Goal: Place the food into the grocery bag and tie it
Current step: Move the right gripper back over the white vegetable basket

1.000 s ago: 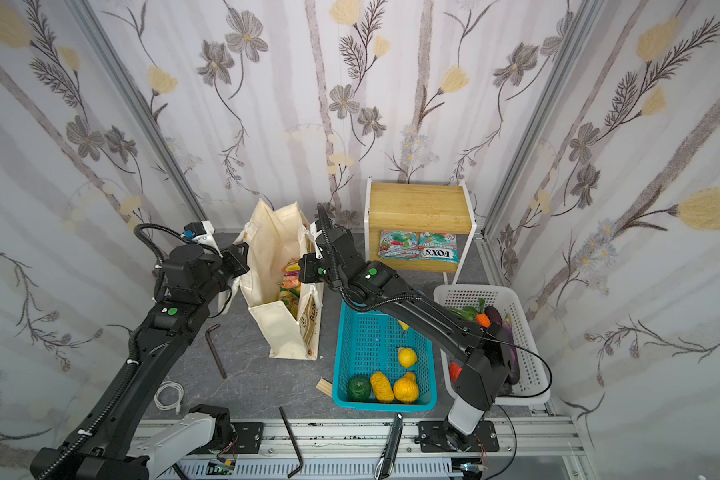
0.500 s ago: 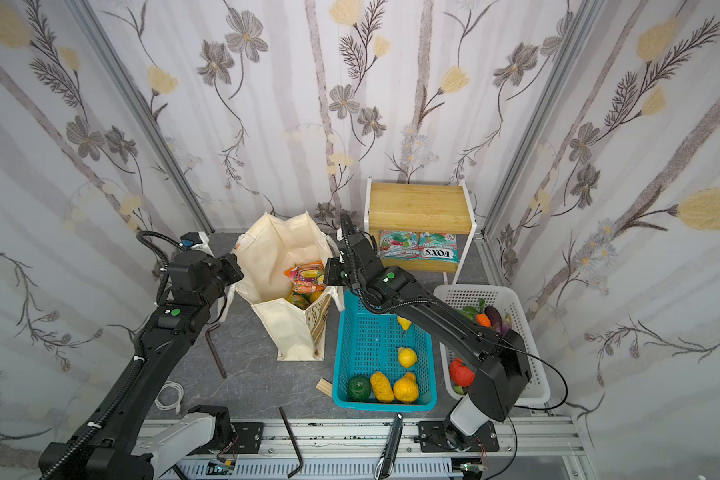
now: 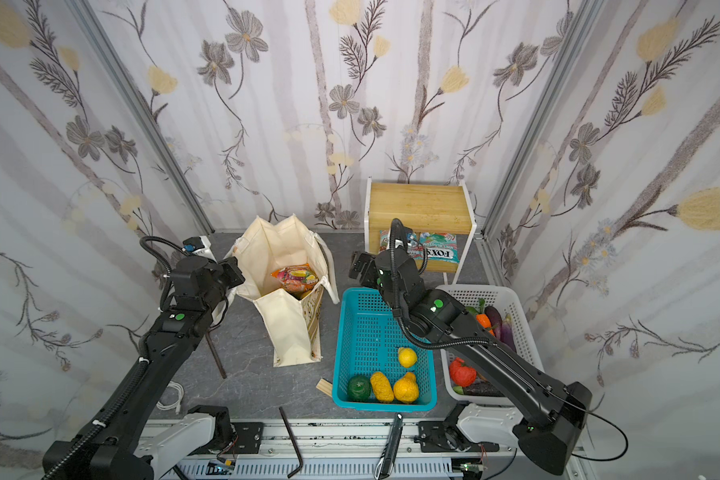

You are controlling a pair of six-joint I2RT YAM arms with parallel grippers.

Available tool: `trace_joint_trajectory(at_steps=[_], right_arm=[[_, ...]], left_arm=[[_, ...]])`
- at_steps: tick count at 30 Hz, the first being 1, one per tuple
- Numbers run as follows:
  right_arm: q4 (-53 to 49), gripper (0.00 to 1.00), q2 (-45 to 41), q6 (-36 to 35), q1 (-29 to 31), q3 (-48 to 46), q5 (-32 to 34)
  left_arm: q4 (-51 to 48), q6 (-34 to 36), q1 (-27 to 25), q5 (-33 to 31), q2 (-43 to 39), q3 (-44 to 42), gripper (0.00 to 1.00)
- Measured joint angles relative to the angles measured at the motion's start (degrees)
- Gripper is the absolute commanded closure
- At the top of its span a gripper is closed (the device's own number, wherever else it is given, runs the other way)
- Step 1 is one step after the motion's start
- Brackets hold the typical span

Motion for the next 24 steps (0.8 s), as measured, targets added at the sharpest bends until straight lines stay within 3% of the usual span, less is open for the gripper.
trace_joint_trajectory(at_steps=[3, 9, 19, 24], right_arm=[[-1.57, 0.00, -9.68, 3.28, -3.80, -7.74, 1.88], [-2.49, 0.00, -24.09, 5.22, -17.33, -20.17, -3.89], [-18.38, 0.01, -23.82, 8.39, -34.58, -23.10, -5.11], [-27.34, 0.03, -22.43, 16.46, -37.55, -23.80, -2.34]], left_arm=[[0.50, 0.00, 0.00, 0.11, 0.00, -0.31, 1.00], [1.16, -0.07, 0.00, 1.18, 0.15, -0.31, 1.00], [2.19, -0.90, 0.09, 2.95, -0.50, -1.22, 1.00], [2.27, -1.09, 0.09, 3.48, -0.59, -1.22, 1.00]])
